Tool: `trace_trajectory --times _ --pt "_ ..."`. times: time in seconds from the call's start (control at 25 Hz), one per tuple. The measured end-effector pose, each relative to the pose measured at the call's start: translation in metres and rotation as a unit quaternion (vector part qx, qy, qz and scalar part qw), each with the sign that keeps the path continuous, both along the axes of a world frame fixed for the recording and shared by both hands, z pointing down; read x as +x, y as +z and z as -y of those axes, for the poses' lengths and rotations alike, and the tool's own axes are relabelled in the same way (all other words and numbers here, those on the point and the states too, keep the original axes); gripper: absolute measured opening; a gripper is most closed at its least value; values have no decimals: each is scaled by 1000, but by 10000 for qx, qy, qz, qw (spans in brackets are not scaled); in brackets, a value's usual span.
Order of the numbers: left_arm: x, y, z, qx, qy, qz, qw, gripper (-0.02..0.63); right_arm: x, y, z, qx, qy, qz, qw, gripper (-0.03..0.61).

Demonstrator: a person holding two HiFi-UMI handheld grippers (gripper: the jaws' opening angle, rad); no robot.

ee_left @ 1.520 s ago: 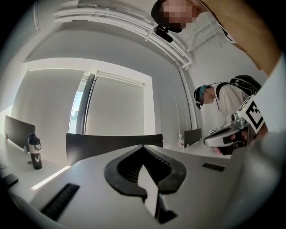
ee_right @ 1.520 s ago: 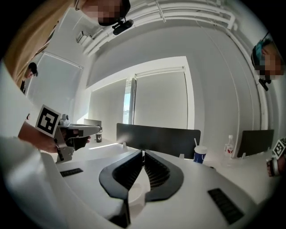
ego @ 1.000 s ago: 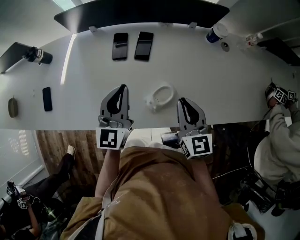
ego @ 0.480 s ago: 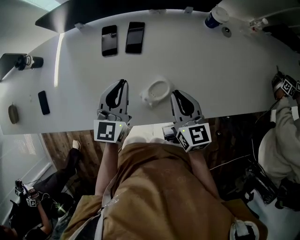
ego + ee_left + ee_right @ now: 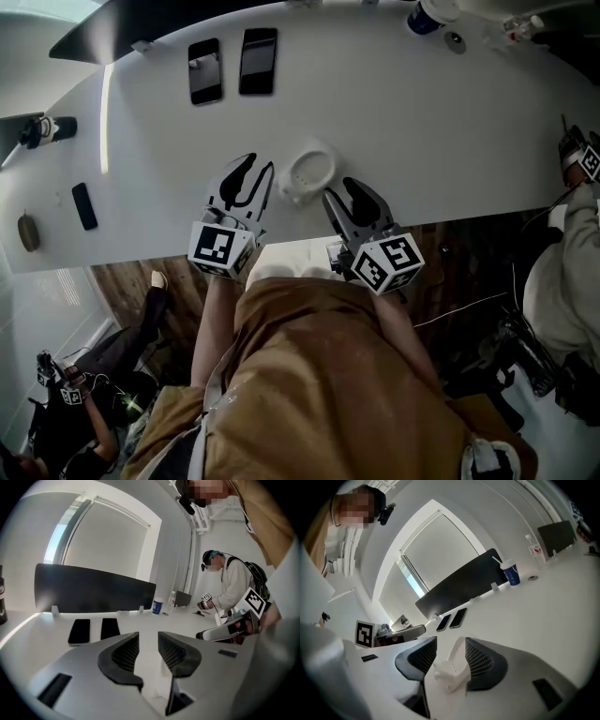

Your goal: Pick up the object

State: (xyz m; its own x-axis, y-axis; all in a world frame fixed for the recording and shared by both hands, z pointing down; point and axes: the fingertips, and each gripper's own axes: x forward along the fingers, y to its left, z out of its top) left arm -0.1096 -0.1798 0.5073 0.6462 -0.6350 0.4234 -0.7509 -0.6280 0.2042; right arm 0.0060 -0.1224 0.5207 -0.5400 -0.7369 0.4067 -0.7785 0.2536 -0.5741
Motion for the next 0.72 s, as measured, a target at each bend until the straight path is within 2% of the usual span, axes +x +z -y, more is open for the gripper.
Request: trace_trajectory --times 0.12,0.2,0.28,0.36,0.56,0.72 --pt "11 17 -6 -246 367 151 9989 147 -3 13 -5 -296 -41 230 9993 206" --pt "17 31 -7 -403 548 314 9972 237 -3 19 -6 -414 55 434 9982 210" --pt "22 46 -11 -582 757 547 9939 283 -1 28 -8 -589 198 633 9961 236" --pt "24 60 -15 -829 892 632 9905 293 -1 40 -13 -810 232 757 9936 236" --pt "23 86 -17 -1523 961 568 9820 293 -6 63 -13 -1160 209 1000 9880 236" --pt "23 97 -15 -1648 1024 767 9780 293 -11 76 -13 -1458 129 1142 9826 236"
